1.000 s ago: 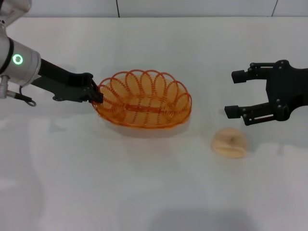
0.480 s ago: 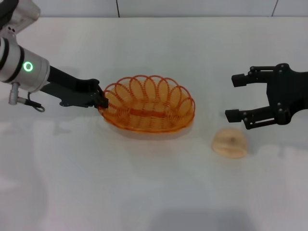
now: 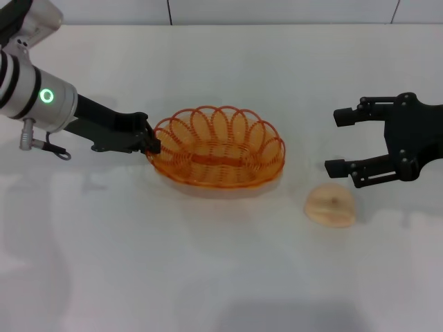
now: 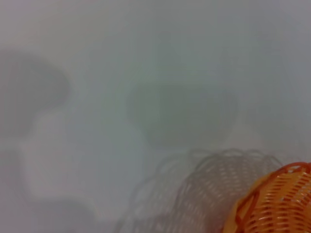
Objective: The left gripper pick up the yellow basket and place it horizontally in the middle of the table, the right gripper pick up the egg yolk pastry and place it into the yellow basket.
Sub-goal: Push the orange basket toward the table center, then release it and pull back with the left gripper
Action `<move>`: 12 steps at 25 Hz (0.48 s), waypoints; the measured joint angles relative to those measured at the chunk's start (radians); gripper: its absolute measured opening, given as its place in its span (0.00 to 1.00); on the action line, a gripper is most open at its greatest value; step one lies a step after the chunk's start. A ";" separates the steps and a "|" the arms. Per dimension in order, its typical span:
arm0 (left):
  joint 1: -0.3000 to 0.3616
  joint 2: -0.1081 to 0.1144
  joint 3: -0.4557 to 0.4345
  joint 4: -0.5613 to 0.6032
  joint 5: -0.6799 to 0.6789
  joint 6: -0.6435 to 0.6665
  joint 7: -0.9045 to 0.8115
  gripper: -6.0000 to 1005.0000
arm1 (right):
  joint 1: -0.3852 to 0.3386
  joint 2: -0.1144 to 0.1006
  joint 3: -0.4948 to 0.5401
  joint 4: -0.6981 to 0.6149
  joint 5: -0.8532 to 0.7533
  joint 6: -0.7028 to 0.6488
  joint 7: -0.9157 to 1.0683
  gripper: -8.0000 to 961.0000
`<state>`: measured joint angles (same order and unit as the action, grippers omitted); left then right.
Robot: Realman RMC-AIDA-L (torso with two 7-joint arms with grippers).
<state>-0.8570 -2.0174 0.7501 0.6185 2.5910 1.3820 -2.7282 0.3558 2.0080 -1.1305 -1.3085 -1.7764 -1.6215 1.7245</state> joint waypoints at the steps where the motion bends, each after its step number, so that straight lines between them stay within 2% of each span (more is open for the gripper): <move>1: -0.001 -0.001 0.000 0.000 0.000 -0.001 0.000 0.11 | 0.000 0.000 0.000 0.000 0.000 0.000 -0.001 0.89; 12: -0.010 -0.008 0.000 -0.027 -0.002 -0.025 0.010 0.11 | 0.004 0.000 0.000 0.000 0.000 -0.002 -0.003 0.89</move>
<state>-0.8670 -2.0252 0.7501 0.5914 2.5890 1.3574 -2.7182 0.3600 2.0079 -1.1305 -1.3084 -1.7764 -1.6236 1.7216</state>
